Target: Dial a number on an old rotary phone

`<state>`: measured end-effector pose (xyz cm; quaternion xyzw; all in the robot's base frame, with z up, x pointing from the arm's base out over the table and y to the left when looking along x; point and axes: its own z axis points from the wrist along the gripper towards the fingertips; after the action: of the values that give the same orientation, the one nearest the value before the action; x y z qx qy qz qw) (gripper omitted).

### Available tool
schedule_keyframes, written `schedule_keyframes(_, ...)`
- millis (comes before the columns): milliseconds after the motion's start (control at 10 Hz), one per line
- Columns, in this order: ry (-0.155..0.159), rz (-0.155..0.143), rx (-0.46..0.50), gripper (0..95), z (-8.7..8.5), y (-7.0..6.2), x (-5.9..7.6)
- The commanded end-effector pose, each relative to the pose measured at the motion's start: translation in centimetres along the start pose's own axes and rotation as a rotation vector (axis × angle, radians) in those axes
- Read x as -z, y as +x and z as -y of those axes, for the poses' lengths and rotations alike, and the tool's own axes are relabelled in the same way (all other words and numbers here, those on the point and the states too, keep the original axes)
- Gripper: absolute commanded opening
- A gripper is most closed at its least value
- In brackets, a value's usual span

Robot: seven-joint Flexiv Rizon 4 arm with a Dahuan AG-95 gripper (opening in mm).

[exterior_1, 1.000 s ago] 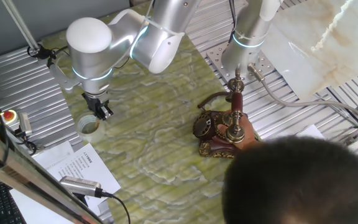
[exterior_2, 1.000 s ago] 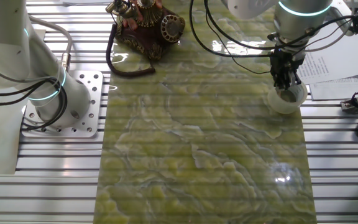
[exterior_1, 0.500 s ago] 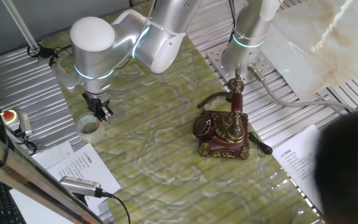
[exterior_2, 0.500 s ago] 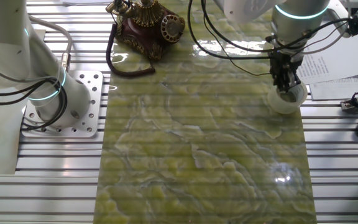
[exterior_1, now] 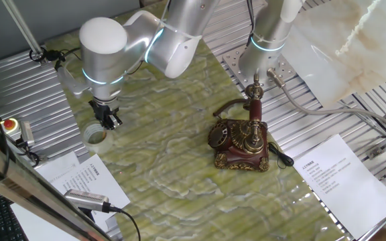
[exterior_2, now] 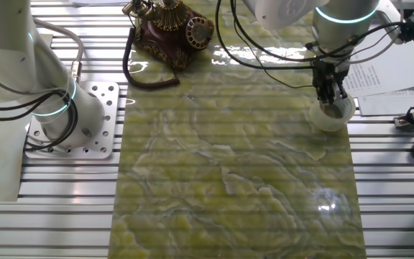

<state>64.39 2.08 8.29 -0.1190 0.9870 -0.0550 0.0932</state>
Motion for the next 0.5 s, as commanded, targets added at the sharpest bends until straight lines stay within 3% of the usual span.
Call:
schedule_keyframes(100,-0.01,-0.001,0.004,0.0,-0.02,-0.09,-0.19)
schedule_keyframes(200,-0.017,0.008,0.005,19.0,-0.02,-0.01,-0.42)
schedule_keyframes(500,-0.019,0.02,0.0,19.0,-0.03,0.0,-0.54)
